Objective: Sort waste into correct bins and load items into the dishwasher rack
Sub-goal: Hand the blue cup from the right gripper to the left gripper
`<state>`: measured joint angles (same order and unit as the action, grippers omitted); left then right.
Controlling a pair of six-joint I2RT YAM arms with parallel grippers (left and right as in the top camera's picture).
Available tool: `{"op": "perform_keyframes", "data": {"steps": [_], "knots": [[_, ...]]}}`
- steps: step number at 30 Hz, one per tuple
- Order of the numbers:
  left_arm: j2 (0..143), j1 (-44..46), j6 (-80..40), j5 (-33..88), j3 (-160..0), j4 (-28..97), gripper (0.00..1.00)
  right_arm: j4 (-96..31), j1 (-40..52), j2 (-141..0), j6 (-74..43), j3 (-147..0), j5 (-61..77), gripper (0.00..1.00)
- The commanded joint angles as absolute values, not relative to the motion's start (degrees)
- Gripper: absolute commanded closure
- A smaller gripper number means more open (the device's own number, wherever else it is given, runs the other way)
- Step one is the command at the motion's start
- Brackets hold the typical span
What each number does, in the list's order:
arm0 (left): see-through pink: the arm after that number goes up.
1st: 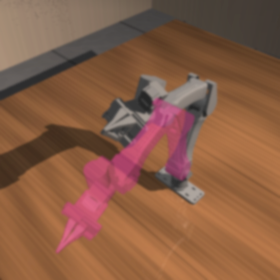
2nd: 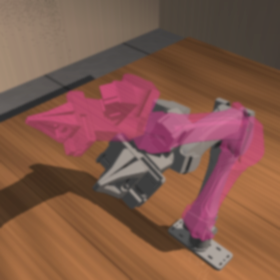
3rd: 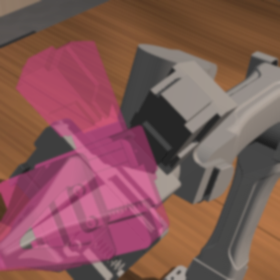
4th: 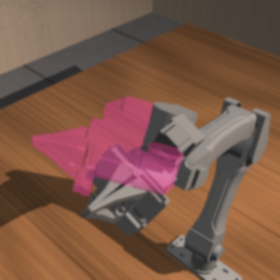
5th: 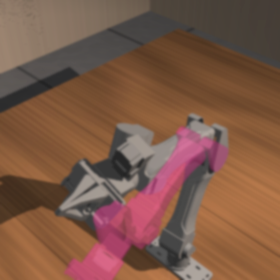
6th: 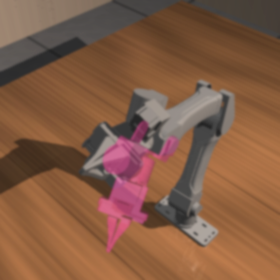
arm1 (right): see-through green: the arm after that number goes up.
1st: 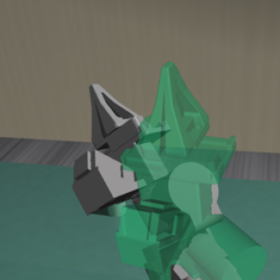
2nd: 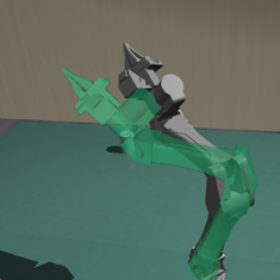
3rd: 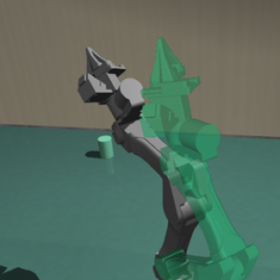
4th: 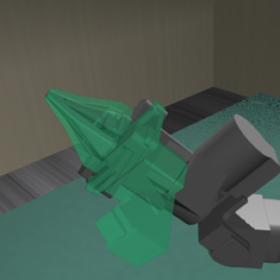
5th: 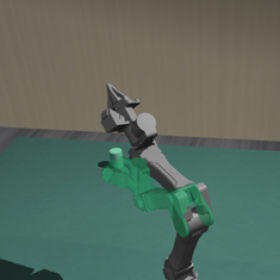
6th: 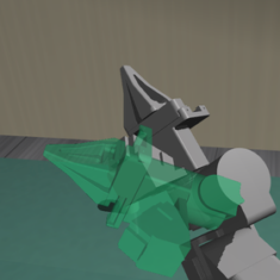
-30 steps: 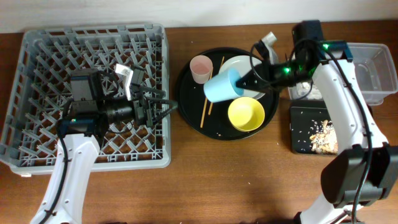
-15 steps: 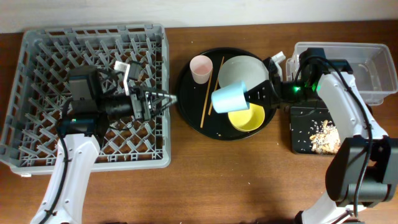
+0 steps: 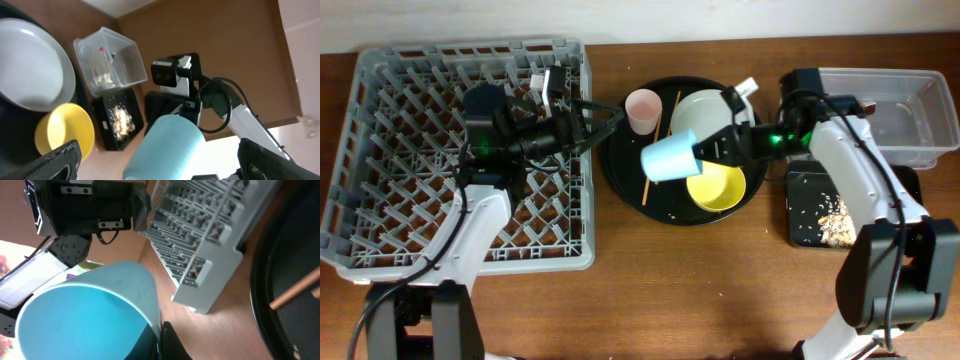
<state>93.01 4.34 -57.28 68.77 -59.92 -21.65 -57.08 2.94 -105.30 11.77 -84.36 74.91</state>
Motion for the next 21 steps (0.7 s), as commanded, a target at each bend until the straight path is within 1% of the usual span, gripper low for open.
{"op": "perform_keyframes", "data": {"steps": [1, 5, 11, 12, 14, 16, 18, 19, 21], "knots": [[93.2, 4.5, -61.1, 74.1, -60.9, -21.3, 0.01, -49.1, 5.0, -104.5, 1.1, -84.4, 75.6, 0.96], [93.2, 4.9, -63.9, 77.8, -60.9, -20.8, 0.01, -39.7, 5.7, -104.5, -7.1, -84.4, 75.5, 0.96], [93.2, 8.8, -65.3, 79.4, -60.9, -20.8, 0.02, -21.1, 11.9, -104.5, -24.2, -84.4, 68.4, 0.96], [93.2, 9.0, -65.3, 80.0, -60.9, -20.8, 0.06, -18.6, 12.6, -104.5, -26.3, -84.4, 67.9, 0.96], [93.2, 9.0, -65.3, 80.2, -60.9, -20.8, 0.08, -18.2, 12.8, -104.5, -26.7, -84.4, 68.2, 0.96], [93.2, 9.0, -65.3, 80.1, -60.9, -20.8, 0.08, -17.6, 12.4, -104.5, -27.5, -84.4, 69.7, 0.96], [93.2, 9.0, -65.3, 80.1, -60.9, -20.8, 0.08, -14.0, 11.3, -104.5, -29.5, -84.4, 73.4, 0.96], [93.2, 9.0, -65.3, 80.1, -60.9, -20.8, 0.07, -13.3, 10.9, -104.5, -29.7, -84.4, 74.5, 0.96], [93.2, 8.9, -65.3, 79.7, -60.9, -20.8, 0.01, -13.2, 10.6, -104.5, -29.7, -84.4, 75.5, 0.96]]}}
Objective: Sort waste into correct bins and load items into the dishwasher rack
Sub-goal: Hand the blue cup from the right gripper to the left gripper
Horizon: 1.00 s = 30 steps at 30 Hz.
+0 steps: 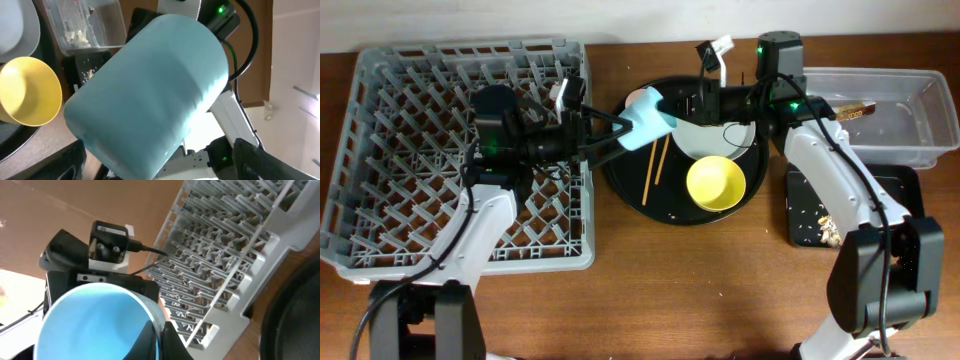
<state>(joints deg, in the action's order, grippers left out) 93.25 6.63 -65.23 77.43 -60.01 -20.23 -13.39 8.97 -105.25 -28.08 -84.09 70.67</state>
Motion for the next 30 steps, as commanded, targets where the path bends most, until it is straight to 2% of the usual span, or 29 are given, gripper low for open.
{"op": "perform_keyframes", "data": {"steps": [1, 13, 18, 23, 28, 30], "knots": [[93.2, 8.9, -65.3, 79.3, -60.9, -21.0, 0.01, -13.1, 10.5, -104.5, -29.7, -84.4, 76.2, 0.96], [93.2, 9.0, -65.3, 79.1, -60.9, -21.0, 0.01, -13.3, 5.9, -104.5, -29.2, -84.4, 80.6, 0.96], [93.2, 6.7, -67.3, 78.7, -60.9, -21.0, 0.01, -25.8, 8.5, -104.5, -19.7, -84.4, 74.1, 0.96], [93.2, 6.7, -67.3, 78.7, -60.9, -21.0, 0.01, -24.9, 12.3, -104.5, -20.4, -84.4, 68.2, 0.96], [93.2, 6.7, -67.3, 79.2, -60.9, -21.0, 0.02, -21.9, 12.4, -104.5, -23.1, -84.4, 66.8, 0.96], [93.2, 6.7, -67.3, 79.5, -60.9, -21.0, 0.07, -20.3, 12.4, -104.5, -24.5, -84.4, 66.8, 0.96]]}}
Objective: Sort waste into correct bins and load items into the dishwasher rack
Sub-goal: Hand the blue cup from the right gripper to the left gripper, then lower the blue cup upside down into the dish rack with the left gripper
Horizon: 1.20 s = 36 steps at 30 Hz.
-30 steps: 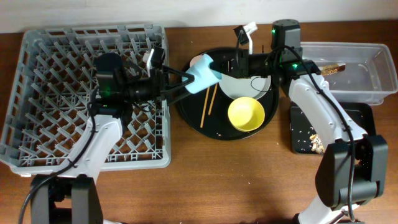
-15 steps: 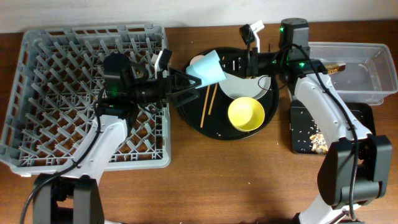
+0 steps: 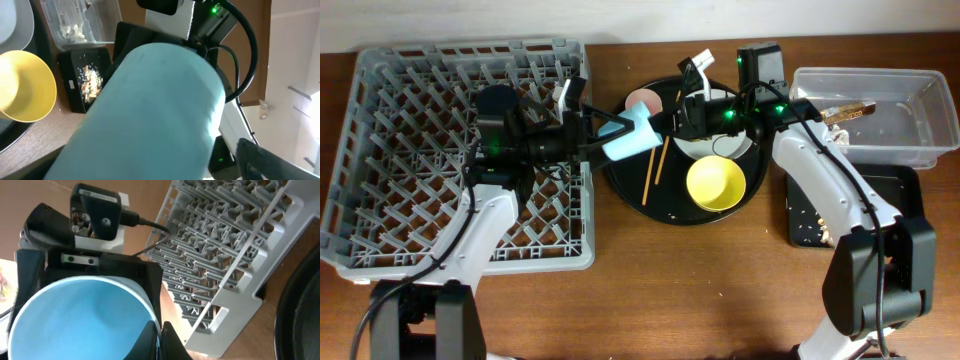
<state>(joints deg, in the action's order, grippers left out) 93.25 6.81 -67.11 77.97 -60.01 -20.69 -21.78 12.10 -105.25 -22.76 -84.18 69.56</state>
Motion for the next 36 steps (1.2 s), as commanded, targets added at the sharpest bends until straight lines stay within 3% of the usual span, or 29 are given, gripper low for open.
{"op": "perform_keyframes", "data": {"steps": [1, 2, 8, 13, 16, 18, 27, 32, 36], "knots": [[93.2, 6.7, -67.3, 79.5, -60.9, -21.0, 0.09, -19.8, 12.4, -104.5, -24.8, -84.4, 66.8, 0.96], [93.2, 6.7, -67.3, 79.5, -60.9, -21.0, 0.10, -19.6, 12.4, -104.5, -26.0, -84.4, 66.8, 0.96], [93.2, 6.7, -67.3, 79.0, -60.9, -21.0, 0.44, -19.7, 12.4, -104.5, -26.0, -84.4, 68.9, 0.96], [93.2, 6.6, -67.2, 77.8, -60.9, -27.5, 0.44, -20.1, 12.4, -104.5, -25.8, -84.4, 70.0, 0.95], [93.2, 4.9, -67.2, 77.8, -60.9, -34.1, 0.52, -20.1, 12.1, -104.5, -25.8, -84.4, 69.8, 0.65], [93.2, 3.3, -67.0, 78.0, -60.9, -34.0, 0.54, -20.1, 11.2, -104.5, -25.8, -84.4, 69.8, 0.55], [93.2, -5.0, -62.0, 76.6, -60.9, -33.8, 0.60, -22.2, 9.2, -104.5, -24.2, -84.4, 67.4, 0.42], [93.2, -7.0, -48.4, 58.7, -61.1, -13.4, 0.60, -27.0, 9.2, -104.5, -21.2, -84.4, 64.2, 0.35], [93.1, -6.9, -35.4, 53.4, -68.8, 7.7, 0.60, -29.9, 9.3, -104.5, -19.7, -84.4, 61.6, 0.33]]}}
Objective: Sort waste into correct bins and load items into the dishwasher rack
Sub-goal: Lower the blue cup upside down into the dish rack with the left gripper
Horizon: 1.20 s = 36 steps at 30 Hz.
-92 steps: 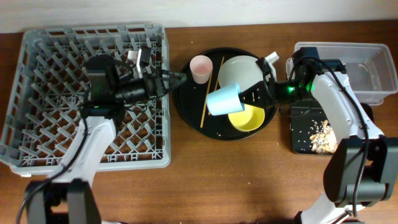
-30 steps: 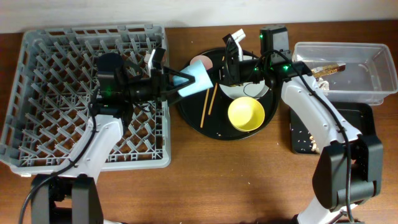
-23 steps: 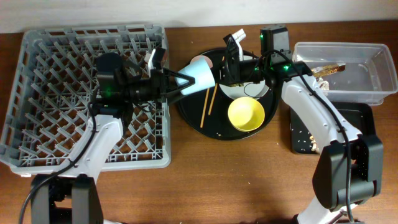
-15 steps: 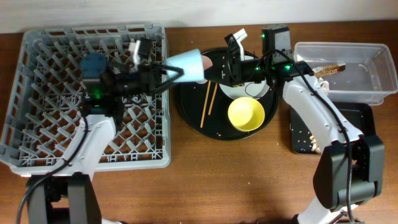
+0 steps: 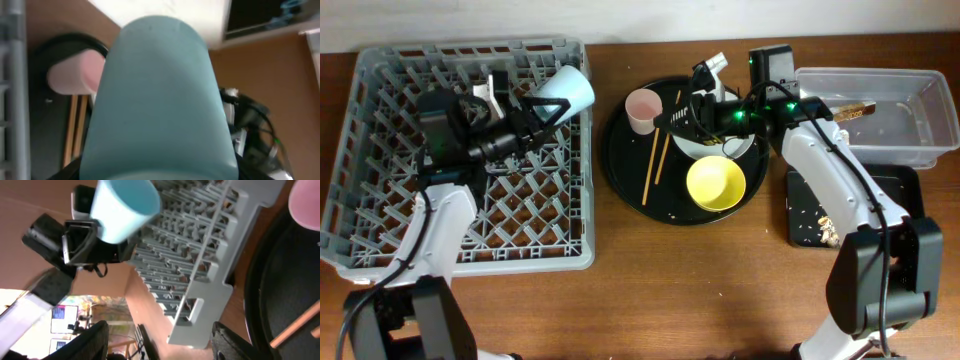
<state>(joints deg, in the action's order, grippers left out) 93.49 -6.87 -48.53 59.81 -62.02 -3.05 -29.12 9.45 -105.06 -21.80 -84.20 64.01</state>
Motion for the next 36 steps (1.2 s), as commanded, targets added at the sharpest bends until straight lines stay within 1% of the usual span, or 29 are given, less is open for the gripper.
{"op": "perform_keyframes", "data": {"steps": [1, 2, 3, 5, 6, 7, 10, 12, 14, 20, 25, 28, 36], "knots": [[93.0, -6.9, -28.7, 49.1, -74.1, 19.7, 0.60, -30.3, 9.3, -104.5, -19.7, -84.4, 60.8, 0.33], [93.0, -6.5, -23.8, 43.5, -78.7, 30.2, 0.60, -30.5, 9.3, -104.5, -19.7, -84.4, 60.7, 0.32], [93.0, -5.2, -18.0, 33.0, -85.1, 43.8, 0.60, -30.8, 9.3, -104.5, -19.7, -84.4, 60.7, 0.29], [93.0, -2.1, -14.4, 18.3, -92.7, 58.7, 0.60, -31.1, 9.3, -104.5, -19.7, -84.4, 60.7, 0.21], [93.0, 0.0, -14.4, 12.1, -95.3, 65.3, 0.60, -31.1, 9.3, -104.5, -19.7, -84.4, 60.7, 0.20], [93.0, 1.7, -14.4, 9.0, -96.0, 69.2, 0.60, -31.2, 9.3, -104.5, -19.7, -84.4, 60.7, 0.19], [93.3, 4.2, -14.5, 6.0, -95.7, 76.7, 0.60, -31.5, 9.3, -104.5, -19.7, -84.4, 60.8, 0.19], [93.8, 4.9, -14.5, 4.4, -95.7, 80.5, 0.60, -32.1, 9.3, -104.5, -19.7, -84.4, 60.8, 0.16], [94.8, 5.1, -14.4, 4.4, -95.3, 82.4, 0.60, -32.9, 9.3, -104.5, -18.2, -84.4, 60.8, 0.16], [96.7, 9.4, -14.5, 4.6, -85.9, 76.3, 0.60, -33.7, 9.3, -104.5, -18.2, -84.4, 60.8, 0.16], [96.9, 9.7, -14.9, 4.2, -81.5, 75.2, 0.60, -33.7, 9.3, -104.5, -18.2, -84.4, 60.8, 0.16], [96.9, 9.7, -14.9, 4.3, -80.9, 76.7, 0.60, -33.7, 9.3, -104.5, -17.8, -84.4, 60.8, 0.17], [96.8, 9.7, -14.9, 4.9, -85.1, 81.9, 0.61, -33.7, 9.3, -104.5, -17.3, -84.4, 60.7, 0.17]]}}
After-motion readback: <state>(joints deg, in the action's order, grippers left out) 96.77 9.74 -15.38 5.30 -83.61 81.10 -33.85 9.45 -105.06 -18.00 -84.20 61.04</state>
